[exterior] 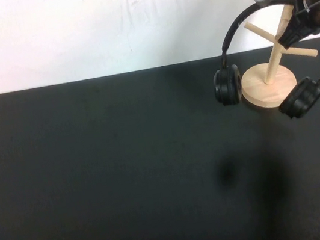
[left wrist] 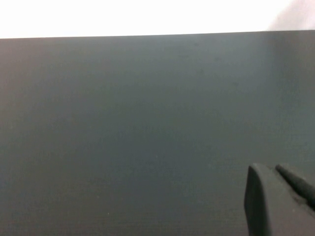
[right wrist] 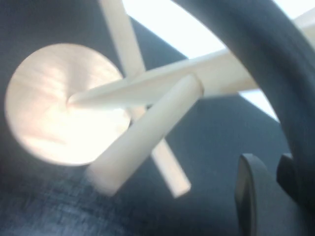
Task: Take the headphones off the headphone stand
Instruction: Pick up the headphones from the headphone stand, then place the headphones on the table
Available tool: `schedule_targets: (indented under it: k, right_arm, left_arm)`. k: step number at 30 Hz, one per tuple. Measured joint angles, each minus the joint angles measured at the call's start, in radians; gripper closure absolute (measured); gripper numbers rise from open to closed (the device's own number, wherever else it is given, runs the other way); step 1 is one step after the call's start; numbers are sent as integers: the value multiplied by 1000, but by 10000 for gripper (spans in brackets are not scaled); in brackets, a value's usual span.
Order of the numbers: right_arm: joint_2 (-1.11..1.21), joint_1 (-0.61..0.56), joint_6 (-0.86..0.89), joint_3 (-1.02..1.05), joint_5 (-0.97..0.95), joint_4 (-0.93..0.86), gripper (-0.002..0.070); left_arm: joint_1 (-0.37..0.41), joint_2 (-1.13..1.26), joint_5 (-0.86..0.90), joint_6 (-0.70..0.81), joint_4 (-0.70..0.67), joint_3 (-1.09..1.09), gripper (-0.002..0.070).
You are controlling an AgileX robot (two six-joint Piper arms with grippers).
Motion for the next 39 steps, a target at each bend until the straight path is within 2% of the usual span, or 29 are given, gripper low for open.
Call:
schedule_targets:
  k: [6, 11, 17, 23, 31, 36, 39]
  right_arm:
    - [-110, 104, 12, 0, 192, 113, 685]
    - [-172, 196, 27, 0, 278, 290, 685]
    - [-80, 234, -54, 0, 249, 459, 685]
    - [117, 234, -54, -14, 90, 517, 685]
    - [351, 234, -50, -148, 71, 560, 685]
    - [409, 234, -31, -180, 71, 525, 684]
    - [425, 232, -31, -180, 71, 523, 656]
  left_arm:
    - [0, 0, 0, 0, 0, 0, 679]
    - [0, 0, 0, 0, 0, 0, 679]
    - [0, 0, 0, 0, 0, 0, 679]
    - [0, 0, 0, 0, 0, 0, 679]
    - [0, 0, 0, 0, 0, 0, 679]
    - [0, 0, 0, 0, 0, 0, 679]
    - [0, 0, 0, 0, 0, 0, 679]
